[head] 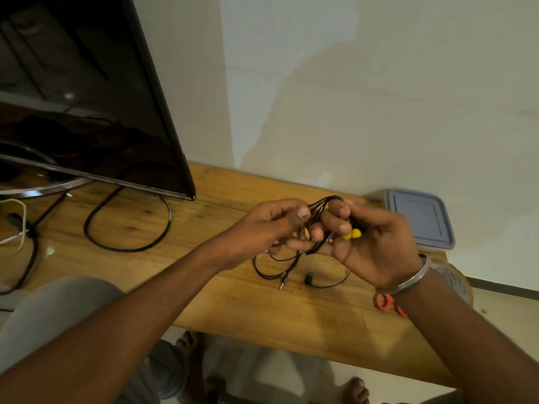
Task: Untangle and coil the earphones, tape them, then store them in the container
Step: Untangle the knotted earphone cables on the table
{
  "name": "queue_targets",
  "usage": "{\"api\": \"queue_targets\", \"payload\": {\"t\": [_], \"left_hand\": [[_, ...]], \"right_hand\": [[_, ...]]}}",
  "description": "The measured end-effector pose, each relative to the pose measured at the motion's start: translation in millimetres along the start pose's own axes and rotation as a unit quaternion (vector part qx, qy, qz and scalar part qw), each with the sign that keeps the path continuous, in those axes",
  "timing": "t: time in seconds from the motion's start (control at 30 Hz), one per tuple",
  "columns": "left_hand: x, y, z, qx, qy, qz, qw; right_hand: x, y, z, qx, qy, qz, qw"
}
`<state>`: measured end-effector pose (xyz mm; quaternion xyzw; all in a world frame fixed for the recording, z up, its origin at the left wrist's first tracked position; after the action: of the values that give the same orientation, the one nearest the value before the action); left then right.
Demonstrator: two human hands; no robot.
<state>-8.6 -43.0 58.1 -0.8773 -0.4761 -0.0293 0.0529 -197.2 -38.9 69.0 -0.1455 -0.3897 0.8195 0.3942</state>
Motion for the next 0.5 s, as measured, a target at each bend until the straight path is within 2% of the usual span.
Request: {"api": "queue_targets", "payload": {"t": [0.07,0.2,0.37,0.5], "left_hand": [[-1.0,-4.9,3.0,0.02,0.014,0.017,1.0],[-2.3,-6.0,8.5,0.06,0.045,0.006,0.997],[-1.7,-9.6,11.8,0.097,0.078,0.018,0.992],[0.1,-12.1,15.5,0.099,0.079,0.023,0.992]], "right_hand": [[0.9,1.3,2.4,-0.038,-0.001,0.008,0.999],[0.4,2.2,1.1,-0.04,-0.002,-0.009,0.999],[-2.6,1.2,-1.5,-0.071,0.007,0.01,0.997],[-3.6,-3.7,3.6,-0.08,0.023,-0.019,0.996]]}}
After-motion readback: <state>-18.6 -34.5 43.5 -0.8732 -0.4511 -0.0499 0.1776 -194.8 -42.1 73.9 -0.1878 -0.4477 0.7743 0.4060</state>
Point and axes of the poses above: each hand's wrist, its own x-axis away from the middle knuckle, its own y-axis out of the back of the hand, z = x × y, the point moved 1 cm from there along -x, towards the middle knuckle, and after that the axes turned 1 degree about -x, right-handed, at the moved point
